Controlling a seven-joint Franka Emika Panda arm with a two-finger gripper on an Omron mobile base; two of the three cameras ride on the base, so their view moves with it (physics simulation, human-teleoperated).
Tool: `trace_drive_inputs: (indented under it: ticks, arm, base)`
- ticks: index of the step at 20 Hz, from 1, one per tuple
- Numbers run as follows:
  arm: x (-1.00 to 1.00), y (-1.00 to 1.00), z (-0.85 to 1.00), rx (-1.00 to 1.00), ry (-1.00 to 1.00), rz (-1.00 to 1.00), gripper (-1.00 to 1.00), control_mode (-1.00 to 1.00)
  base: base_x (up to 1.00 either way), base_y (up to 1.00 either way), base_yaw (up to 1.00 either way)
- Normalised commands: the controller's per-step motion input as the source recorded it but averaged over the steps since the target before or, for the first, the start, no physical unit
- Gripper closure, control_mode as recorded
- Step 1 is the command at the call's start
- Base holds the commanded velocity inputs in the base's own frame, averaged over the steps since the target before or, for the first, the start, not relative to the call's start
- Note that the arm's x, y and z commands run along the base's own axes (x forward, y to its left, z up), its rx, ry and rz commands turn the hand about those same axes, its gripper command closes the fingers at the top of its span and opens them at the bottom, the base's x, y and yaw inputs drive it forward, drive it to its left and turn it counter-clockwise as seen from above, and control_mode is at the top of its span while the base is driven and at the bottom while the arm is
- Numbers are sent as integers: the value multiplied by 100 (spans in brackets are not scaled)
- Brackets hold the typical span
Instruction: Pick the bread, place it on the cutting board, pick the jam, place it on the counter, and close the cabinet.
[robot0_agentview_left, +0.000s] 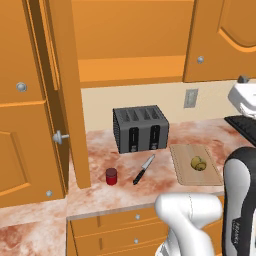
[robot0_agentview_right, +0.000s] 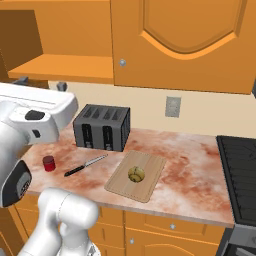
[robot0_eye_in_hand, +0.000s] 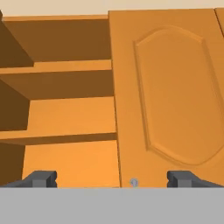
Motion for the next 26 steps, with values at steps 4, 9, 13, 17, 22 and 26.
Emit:
trace_drive_inputs:
  ticks: [4, 9, 13, 17, 22, 26]
  arm:
    - [-56, 33, 0, 0, 0, 0, -100, -100]
    - [-57, 33, 0, 0, 0, 0, -100, -100]
    - [-54, 30, 0, 0, 0, 0, -100, -100]
    - [-47, 30, 0, 0, 0, 0, -100, -100]
    - [-42, 29, 0, 0, 0, 0, -100, -100]
    - [-48, 19, 0, 0, 0, 0, -100, -100]
  base:
    - [0, 0, 0]
    - [0, 0, 0]
    - [0, 0, 0]
    - [0, 0, 0]
    - [0, 0, 0]
    - [0, 0, 0]
